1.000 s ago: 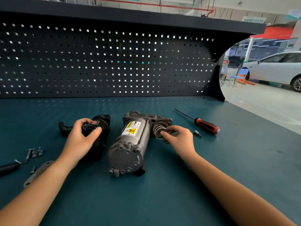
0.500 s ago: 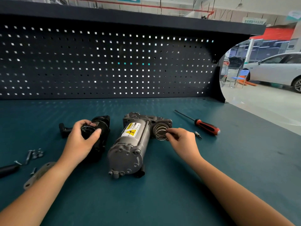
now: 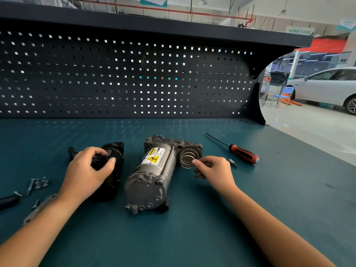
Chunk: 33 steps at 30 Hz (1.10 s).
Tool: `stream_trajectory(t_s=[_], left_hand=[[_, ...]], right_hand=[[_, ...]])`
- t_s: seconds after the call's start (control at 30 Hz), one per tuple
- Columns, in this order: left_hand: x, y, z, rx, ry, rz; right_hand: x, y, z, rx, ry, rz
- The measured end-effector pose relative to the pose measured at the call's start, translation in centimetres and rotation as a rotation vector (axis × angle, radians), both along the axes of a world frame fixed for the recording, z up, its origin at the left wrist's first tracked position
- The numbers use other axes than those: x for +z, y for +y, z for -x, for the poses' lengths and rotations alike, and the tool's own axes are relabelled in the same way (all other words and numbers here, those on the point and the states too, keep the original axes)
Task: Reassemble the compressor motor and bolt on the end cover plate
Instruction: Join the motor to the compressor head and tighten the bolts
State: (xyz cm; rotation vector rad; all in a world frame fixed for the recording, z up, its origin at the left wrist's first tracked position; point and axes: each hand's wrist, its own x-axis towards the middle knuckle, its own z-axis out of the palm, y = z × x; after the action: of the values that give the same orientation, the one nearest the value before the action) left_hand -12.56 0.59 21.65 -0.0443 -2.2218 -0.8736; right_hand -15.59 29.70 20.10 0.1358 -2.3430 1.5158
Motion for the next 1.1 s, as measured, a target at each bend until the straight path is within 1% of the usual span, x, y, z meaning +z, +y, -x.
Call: stream_trajectory(t_s=[0.07,0.2,0.27,0.33,0.4,0.5,0.57,0.73,0.77,0.93,1.03,1.1], left_hand=[[0.4,-0.3,-0.3,0.003,-0.027,0.098],[1.0,-1.2,-0.7,0.033,-0.153,0.314],[1.4,-1.8,-0.7,0.061,-0.228,0.379],[1.8,-2.2,-1.0,0.07,-0.294,0.387],[1.7,-2.3,-1.5,0.076,-0.287,0.314],[0.8,-2.5,-2.4,0.1,-0.163,0.12],[0.2,-3.0,-2.8,0.11,-0.107,0.05],[1.0,-3.2,-3.6,0.064,-0.036,-0.211],[1.3,-2.8,-3.9,0.045,-0.031,-0.236],[2.4,-0.9,-4.9,-0.006,0.023,-0.225],[3.2,-0.1,-5.0,-0.047,0.105,-0.306],[3.7,0.6,-5.1,-0.09,0.143,-0.368]], right_hand=[[0.1,-0.2,-0.1,0.036,-0.047,0.102],[0.2,-0.4,-0.2,0.04,-0.076,0.202],[0.1,-0.6,-0.2,0.037,-0.083,0.243],[0.0,-0.7,-0.2,0.032,-0.085,0.269],[-0.1,-0.7,-0.3,0.029,-0.089,0.288],[0.0,-0.8,-0.3,0.027,-0.098,0.304],[-0.1,-0.9,-0.2,0.028,-0.095,0.303],[-0.1,-0.8,-0.1,0.047,-0.115,0.327],[0.0,-0.7,-0.1,0.049,-0.12,0.325],[-0.2,-0.8,0.0,0.043,-0.116,0.34],[-0.3,-0.6,0.1,0.024,-0.126,0.348],[-0.3,-0.4,0.1,0.045,-0.168,0.344]])
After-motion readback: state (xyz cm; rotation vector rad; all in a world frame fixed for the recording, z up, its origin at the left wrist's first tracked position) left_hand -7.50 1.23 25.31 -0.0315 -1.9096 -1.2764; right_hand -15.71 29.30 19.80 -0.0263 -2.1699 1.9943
